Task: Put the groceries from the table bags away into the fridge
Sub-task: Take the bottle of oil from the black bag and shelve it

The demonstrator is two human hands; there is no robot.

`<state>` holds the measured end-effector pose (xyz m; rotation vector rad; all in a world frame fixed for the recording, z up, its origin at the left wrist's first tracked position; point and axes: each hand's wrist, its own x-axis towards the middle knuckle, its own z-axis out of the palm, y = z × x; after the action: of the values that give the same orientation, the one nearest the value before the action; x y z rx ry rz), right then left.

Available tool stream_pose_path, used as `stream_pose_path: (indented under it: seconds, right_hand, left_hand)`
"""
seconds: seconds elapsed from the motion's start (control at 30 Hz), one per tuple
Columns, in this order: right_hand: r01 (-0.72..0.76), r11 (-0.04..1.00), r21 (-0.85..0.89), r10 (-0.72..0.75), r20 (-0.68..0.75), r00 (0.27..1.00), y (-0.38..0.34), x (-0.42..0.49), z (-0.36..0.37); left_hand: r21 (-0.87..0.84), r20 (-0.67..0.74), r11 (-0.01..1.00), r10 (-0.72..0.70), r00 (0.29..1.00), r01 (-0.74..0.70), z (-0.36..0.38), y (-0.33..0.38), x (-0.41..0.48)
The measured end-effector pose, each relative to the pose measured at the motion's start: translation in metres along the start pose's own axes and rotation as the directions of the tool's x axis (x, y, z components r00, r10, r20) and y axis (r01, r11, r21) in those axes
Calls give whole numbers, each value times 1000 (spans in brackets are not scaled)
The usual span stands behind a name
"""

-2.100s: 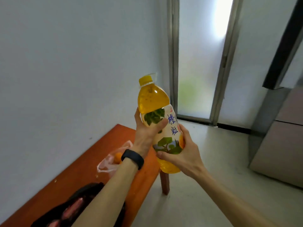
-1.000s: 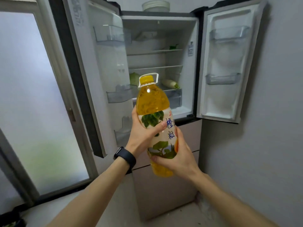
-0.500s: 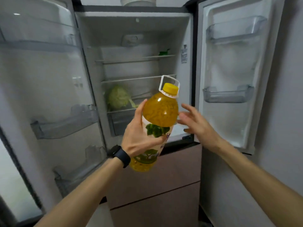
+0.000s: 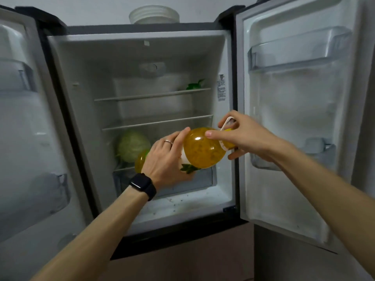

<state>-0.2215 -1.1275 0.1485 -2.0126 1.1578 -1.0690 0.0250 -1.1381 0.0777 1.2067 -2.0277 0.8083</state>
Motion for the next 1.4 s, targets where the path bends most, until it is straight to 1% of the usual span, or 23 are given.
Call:
stream_pose_path:
  seconds: [0.1,0.2,0.33,0.43,0.53,0.63,0.73,0.8,0.87,0.9,0.97,1.0,1.03,1.07,1.1,1.13,1.17,1.2,1.23,1.27,1.3,1.37,1.4]
  right_hand:
    - [33,999,-24,-37,-200,979,8,13,0]
    - [105,991,-77,-127,-400,908,8,30,5]
    - [104,967,-231,-218,-548,808,6,56,16]
    - [102,959,-264,-247,-605,757,7,70,24]
    - [84,947,-309,-272,-636,722,11,87,31]
    - [93,929,-359,-324,-663,674,9,99,36]
    - [70,903,-424,-360,-660,659,8,113,40]
    - [59,895,-443,-367,-653,663,11,125,45]
    - [58,883,-465,-378,-632,676,20,139,56]
    - [57,883,-467,-376,-629,681,26,147,61]
    - [44,890,-455,-357,-632,688,39,168,75]
    - [34,892,-450,-347,-635,690,45,179,82]
    - [30,895,-445,-342,-643,685,50,191,87]
    - [37,901,-433,-343,-656,673,55,204,92]
    - [48,911,-410,-336,-670,662,58,217,94]
    - [60,924,-378,-322,-682,656,60,229,95]
    - [74,934,-350,-311,-693,650,63,240,94]
    - [96,940,-328,-311,-704,638,66,250,93]
    - [131,945,-300,-313,-712,628,71,258,92]
    - [170,950,-261,-308,-712,631,76,264,92]
    - [196,957,-212,-289,-700,653,82,269,95]
    - [189,973,-134,-230,-665,711,95,276,102]
    - [173,976,-129,-215,-662,718,102,280,106]
  left_hand:
    - [14,-55,998,57,997,-56,23,-21,34]
    - [-6,-116,992,128,985,-130,44,-42,69]
    - [-11,-240,969,238,941,-247,70,-74,114]
    - [-17,-302,957,271,914,-289,90,-89,138]
    - [-38,-343,943,299,891,-331,111,-103,156]
    - [-35,-418,926,328,847,-375,124,-113,172]
    - [-86,-471,924,293,832,-373,136,-120,185]
    - [-89,-481,928,278,831,-362,148,-125,184]
    - [-87,-429,934,279,859,-346,158,-136,184]
    - [-93,-371,952,240,897,-292,162,-142,184]
    - [-93,-173,993,59,983,-76,162,-147,186]
    - [-64,-84,998,-26,996,21,162,-148,186]
    - [-48,-36,995,-89,995,87,162,-148,186]
    - [-76,-20,987,-144,989,142,162,-146,186]
    - [-188,-19,961,-212,977,205,164,-146,187]
    - [-363,0,886,-309,951,288,164,-146,189]
    - [-538,56,757,-407,912,371,164,-147,193]
    - [-664,141,607,-472,871,436,164,-149,198]
    - [-718,227,499,-492,841,486,165,-151,205]
    - [-722,294,452,-485,823,524,164,-152,212]
    - [-703,336,454,-467,818,548,163,-151,218]
    - [-640,369,522,-436,821,564,164,-148,229]
    - [-610,378,552,-428,821,569,167,-145,234]
